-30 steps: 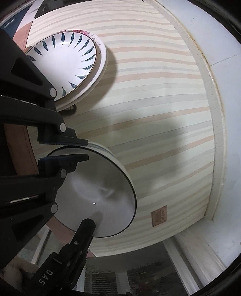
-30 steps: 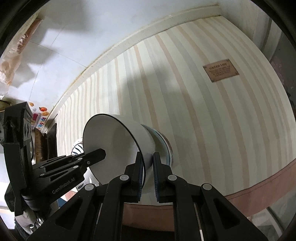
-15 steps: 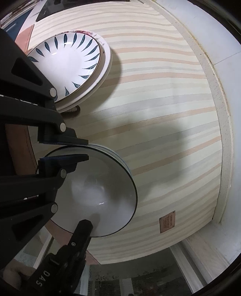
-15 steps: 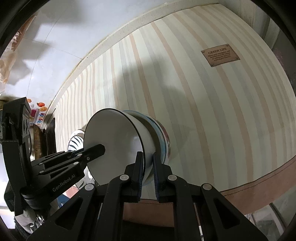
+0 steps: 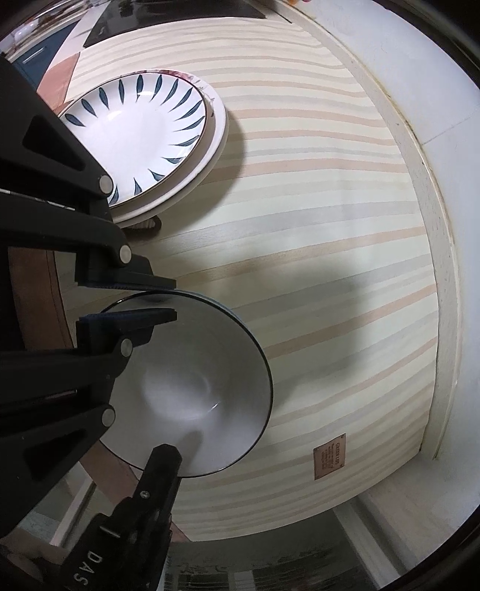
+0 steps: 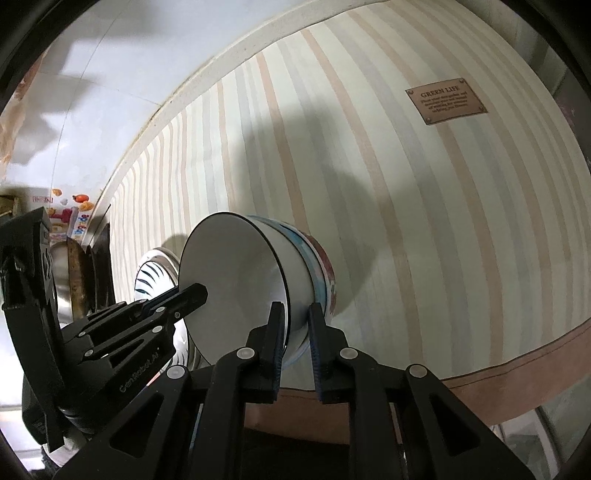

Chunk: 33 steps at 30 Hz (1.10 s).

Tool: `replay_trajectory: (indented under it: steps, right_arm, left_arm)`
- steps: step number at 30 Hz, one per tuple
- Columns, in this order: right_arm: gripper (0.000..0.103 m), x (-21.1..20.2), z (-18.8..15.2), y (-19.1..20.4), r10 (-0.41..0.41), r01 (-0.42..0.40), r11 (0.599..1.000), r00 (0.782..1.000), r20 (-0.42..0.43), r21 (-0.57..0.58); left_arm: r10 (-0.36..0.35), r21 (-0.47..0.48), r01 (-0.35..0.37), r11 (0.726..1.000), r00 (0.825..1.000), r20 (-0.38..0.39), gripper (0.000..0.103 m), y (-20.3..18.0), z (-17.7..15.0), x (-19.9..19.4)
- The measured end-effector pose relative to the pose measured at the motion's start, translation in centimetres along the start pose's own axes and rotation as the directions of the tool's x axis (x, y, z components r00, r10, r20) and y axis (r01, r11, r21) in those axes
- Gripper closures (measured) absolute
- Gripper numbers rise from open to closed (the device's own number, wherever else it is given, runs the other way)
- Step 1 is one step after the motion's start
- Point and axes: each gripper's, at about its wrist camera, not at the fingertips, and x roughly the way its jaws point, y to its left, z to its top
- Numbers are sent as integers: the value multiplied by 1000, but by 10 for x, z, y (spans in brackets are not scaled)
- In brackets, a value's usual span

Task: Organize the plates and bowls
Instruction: 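Lower the three-bowl stack onto the counter and open both grippers, then grasp the bowl stack rim with both grippers and lift it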

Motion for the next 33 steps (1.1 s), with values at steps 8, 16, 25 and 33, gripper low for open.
replay_trajectory:
  steps: [8,16,25,33]
  right_arm:
    - [87,-14,-5,7,-13,13,999,1000,22,-32]
    - [48,-74,-46,47,-91,113,986,980,175,-119]
    - [26,-144,-117,96,-133,208,960,928,348,-187]
    - [12,-178,-172,118,-158,263,944,891,426,-201]
  left_arm:
    - [-16,-29,17,999,999,34,95,2,-9,-19]
    - [-15,7,14,1000,988,154,83,-1,-53,-85]
    - [-24,3,25,1000,950,311,68,14,-107,-164]
    - [-43,6,45,999,927,372,29,21,-146,-200]
